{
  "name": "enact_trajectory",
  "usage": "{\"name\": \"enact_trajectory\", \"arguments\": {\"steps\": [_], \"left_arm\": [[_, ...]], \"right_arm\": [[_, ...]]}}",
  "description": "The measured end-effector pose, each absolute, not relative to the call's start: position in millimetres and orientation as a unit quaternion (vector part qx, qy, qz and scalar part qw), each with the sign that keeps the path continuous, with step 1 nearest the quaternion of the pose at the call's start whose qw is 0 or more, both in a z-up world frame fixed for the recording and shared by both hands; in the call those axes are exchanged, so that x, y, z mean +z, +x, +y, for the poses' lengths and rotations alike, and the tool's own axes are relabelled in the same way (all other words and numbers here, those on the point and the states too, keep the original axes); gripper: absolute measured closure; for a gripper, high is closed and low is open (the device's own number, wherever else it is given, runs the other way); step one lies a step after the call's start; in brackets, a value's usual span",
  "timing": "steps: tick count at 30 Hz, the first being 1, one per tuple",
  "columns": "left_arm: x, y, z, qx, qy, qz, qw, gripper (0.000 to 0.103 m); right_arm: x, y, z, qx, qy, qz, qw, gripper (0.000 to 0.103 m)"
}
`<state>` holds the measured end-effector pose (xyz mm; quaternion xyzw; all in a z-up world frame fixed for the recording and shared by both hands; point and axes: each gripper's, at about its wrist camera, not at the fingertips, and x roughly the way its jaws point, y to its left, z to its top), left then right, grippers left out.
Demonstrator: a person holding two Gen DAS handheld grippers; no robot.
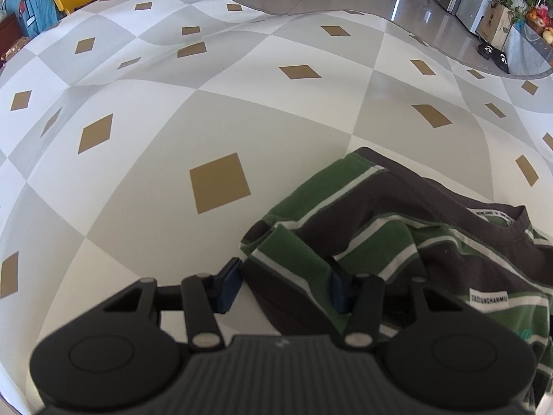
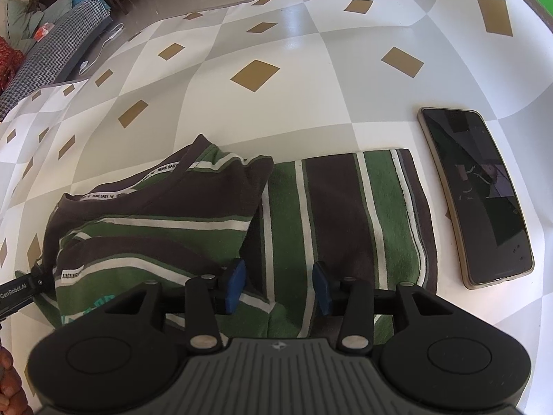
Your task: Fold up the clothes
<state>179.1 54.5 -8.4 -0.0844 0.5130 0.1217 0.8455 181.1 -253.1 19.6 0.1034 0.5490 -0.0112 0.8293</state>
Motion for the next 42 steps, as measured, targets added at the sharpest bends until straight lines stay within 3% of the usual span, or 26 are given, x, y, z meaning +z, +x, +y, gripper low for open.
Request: {"name": "enact_trajectory", "arguments": {"steps": [11, 42], "left_arm": [[-10.8, 201.1, 79.1, 0.190, -0.044, 0.493, 0.848, 0.042], [-21.8, 237.0, 104.0, 0.214, -0.056, 0.475, 0.852, 0.009]], "right_arm": [[18.0, 184.6, -254.2, -0.003, 0.088, 0.546, 0.833, 0.061], [10.0, 224.5, -236.9, -0.048, 0.012, 0.502, 0.863, 0.054]]}}
